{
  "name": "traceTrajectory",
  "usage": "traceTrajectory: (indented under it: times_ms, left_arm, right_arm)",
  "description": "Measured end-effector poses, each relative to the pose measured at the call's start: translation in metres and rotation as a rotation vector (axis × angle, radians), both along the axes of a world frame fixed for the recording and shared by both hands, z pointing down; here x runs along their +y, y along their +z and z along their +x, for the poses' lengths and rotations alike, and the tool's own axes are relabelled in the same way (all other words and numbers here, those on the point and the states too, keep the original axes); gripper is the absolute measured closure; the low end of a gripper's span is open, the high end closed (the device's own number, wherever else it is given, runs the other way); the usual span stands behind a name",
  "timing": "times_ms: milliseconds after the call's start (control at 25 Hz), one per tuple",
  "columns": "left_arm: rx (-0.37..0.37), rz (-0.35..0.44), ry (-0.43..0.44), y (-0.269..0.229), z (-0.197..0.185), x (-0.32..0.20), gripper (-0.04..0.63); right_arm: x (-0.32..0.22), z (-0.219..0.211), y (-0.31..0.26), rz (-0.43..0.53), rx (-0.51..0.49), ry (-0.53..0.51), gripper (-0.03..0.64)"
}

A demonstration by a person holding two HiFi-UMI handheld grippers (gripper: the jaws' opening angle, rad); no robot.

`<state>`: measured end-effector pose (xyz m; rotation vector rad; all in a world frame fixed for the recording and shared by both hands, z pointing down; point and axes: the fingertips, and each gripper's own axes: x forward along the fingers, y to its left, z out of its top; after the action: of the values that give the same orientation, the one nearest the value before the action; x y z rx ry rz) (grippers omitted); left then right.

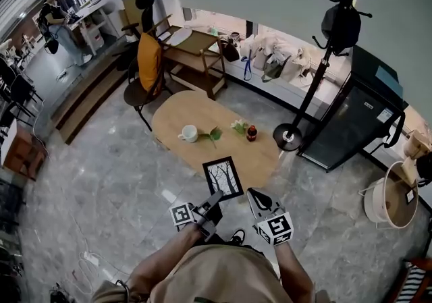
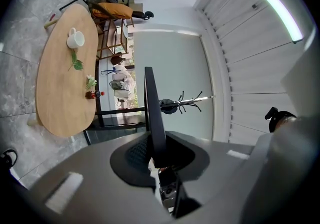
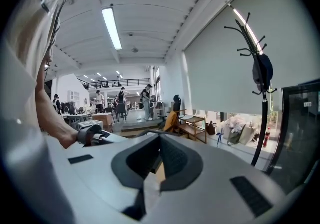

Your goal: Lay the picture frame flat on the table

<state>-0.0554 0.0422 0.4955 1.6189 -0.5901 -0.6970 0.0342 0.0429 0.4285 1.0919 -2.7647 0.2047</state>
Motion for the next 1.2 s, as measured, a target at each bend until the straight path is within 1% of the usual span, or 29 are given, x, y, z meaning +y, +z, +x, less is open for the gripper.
traceTrajectory:
  times_ms: [200,320,440,560,680,840,1000,1120,1200]
  left_arm:
    - [0.019,-0.009,0.003,0.004,0.006,-0.031,0.538]
    - [0.017,-0.022,-0.002,0.014,0.002,-0.052,0.538]
    - [0.031,-0.032,0.008,0.021,-0.002,-0.075,0.538]
    - [0.034,-0.047,0.038,0.025,-0.003,-0.103,0.538]
    - [0.017,-0.053,0.078,0.028,-0.007,-0.131,0.538]
    - [0.045,-0.073,0.109,0.028,-0.011,-0.158,0.538]
    - [0.056,-0.096,0.139,0.037,-0.019,-0.182,0.538]
    - [0.039,-0.091,0.160,0.050,-0.028,-0.202,0.538]
    - [0.027,-0.108,0.172,0.060,-0.029,-0.212,0.538]
  right_arm:
    - [-0.028,0.002,0.006,-0.019,0.001,0.000,0.614]
    - [-0.043,-0.002,0.010,-0.027,0.013,-0.003,0.614]
    - [-0.061,-0.006,0.014,-0.040,0.030,0.010,0.613]
    - [-0.089,-0.007,0.015,-0.052,0.045,0.038,0.613]
    - [-0.119,-0.015,0.013,-0.057,0.041,0.061,0.614]
    - [-0.152,-0.029,0.014,-0.073,0.034,0.090,0.612]
    - [-0.175,-0.047,0.022,-0.067,0.072,0.087,0.613]
    - [-0.193,-0.058,0.031,-0.058,0.076,0.099,0.613]
    - [-0.205,-0.060,0.037,-0.067,0.071,0.117,0.613]
